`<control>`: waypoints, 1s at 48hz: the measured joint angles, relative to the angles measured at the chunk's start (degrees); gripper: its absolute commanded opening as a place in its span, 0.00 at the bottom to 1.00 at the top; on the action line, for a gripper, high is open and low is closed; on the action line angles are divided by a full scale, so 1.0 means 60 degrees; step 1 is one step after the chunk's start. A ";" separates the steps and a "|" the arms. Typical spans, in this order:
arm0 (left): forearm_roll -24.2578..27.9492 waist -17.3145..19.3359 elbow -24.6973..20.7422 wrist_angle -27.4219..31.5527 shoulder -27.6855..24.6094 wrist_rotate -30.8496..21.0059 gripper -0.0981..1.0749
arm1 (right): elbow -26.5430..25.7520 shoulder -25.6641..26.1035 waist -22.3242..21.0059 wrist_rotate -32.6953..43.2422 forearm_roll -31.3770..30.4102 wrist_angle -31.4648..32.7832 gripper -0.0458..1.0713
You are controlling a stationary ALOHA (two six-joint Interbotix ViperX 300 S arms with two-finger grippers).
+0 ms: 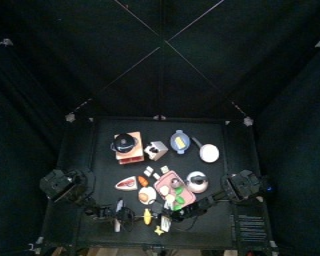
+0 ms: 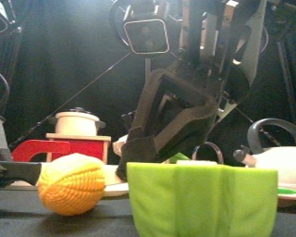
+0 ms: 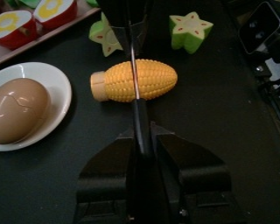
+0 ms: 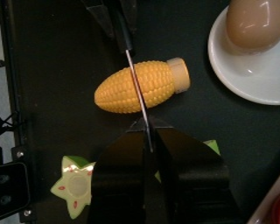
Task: Cut corn
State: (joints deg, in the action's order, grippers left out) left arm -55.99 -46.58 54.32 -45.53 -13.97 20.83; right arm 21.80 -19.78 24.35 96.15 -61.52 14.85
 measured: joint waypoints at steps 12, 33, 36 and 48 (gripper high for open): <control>-0.0015 0.0000 0.0000 0.0044 0.0000 0.0000 0.56 | -0.0015 -0.0044 0.0000 0.0015 0.0029 0.0000 0.46; -0.0059 0.0044 -0.0015 0.0205 -0.0029 0.0000 0.56 | 0.0044 -0.0176 -0.0073 0.0015 0.0146 -0.0249 0.46; -0.0059 0.0059 -0.0029 0.0205 -0.0029 0.0000 0.56 | 0.0044 -0.0190 -0.0073 0.0015 0.0161 -0.0249 0.46; -0.0103 0.0088 -0.0059 0.0381 -0.0088 0.0000 0.56 | 0.0029 -0.0264 -0.0088 0.0015 0.0205 -0.0322 0.46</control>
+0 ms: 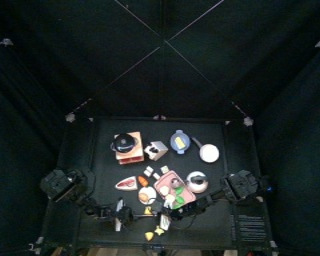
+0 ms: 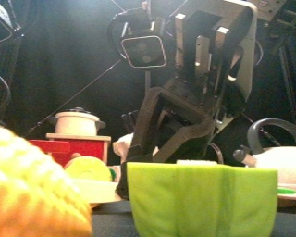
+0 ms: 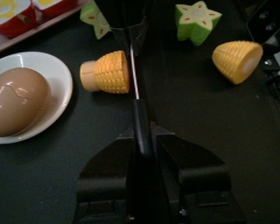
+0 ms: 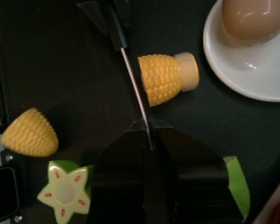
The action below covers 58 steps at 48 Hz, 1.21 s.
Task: Cut corn
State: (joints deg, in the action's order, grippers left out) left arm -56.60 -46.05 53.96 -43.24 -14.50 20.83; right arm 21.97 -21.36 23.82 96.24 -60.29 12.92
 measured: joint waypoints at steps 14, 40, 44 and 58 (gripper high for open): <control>-0.0044 0.0015 -0.0029 0.0044 -0.0073 0.0000 0.56 | -0.0015 -0.0029 -0.0015 -0.0015 0.0029 -0.0059 0.46; 0.0073 0.0059 0.0000 0.0161 0.0396 0.0132 0.56 | 0.0073 0.0190 -0.0015 -0.0015 0.0088 -0.0132 0.46; 0.0205 0.0044 0.0029 0.0205 0.0674 0.0146 0.56 | 0.0132 0.0410 0.0029 -0.0015 0.0059 -0.0132 0.47; 0.0396 0.0059 0.0425 0.0205 0.1963 0.0146 0.56 | 0.0205 0.1084 -0.0015 -0.0015 -0.0337 -0.0103 0.48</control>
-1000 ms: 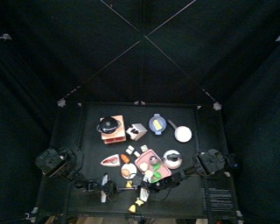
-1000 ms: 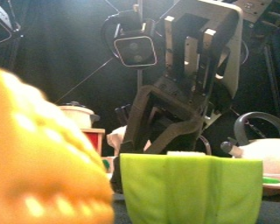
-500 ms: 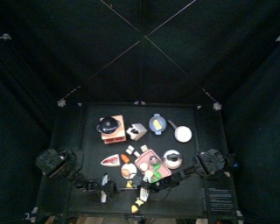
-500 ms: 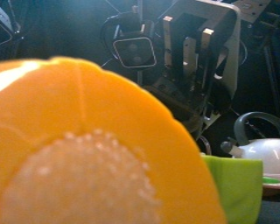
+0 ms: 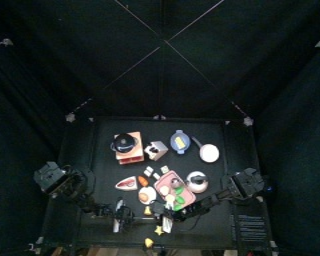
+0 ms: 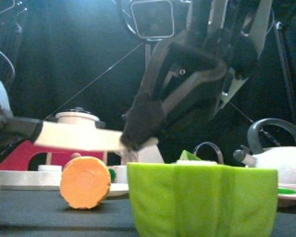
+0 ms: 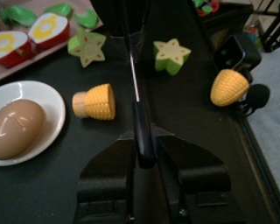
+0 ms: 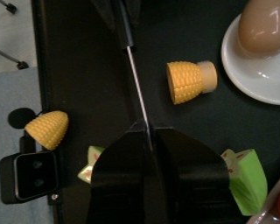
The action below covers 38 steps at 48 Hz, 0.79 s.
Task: Cut corn
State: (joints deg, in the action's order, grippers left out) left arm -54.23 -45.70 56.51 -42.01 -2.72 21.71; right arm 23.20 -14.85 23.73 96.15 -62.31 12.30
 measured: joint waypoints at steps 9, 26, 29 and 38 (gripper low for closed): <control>-0.0015 0.0015 0.0234 -0.0029 0.0527 0.0015 0.56 | 0.0059 0.0146 -0.0088 0.0000 -0.0015 0.0000 0.53; 0.0000 0.0132 0.0410 0.0103 0.1348 0.0015 0.56 | 0.0454 0.0718 -0.0249 0.0015 -0.0059 0.0044 0.78; 0.0000 0.0190 0.0469 0.0117 0.1494 0.0015 0.56 | 0.0630 0.0879 -0.0249 0.0029 -0.0117 0.0059 0.78; -0.0015 0.0396 0.0601 0.0293 0.1729 0.0000 0.56 | 0.0967 0.1318 -0.0264 0.0015 -0.0278 0.0146 0.78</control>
State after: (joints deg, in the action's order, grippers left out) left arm -54.32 -43.33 60.12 -40.25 7.65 21.71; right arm 29.00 -6.94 22.15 96.24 -63.98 13.18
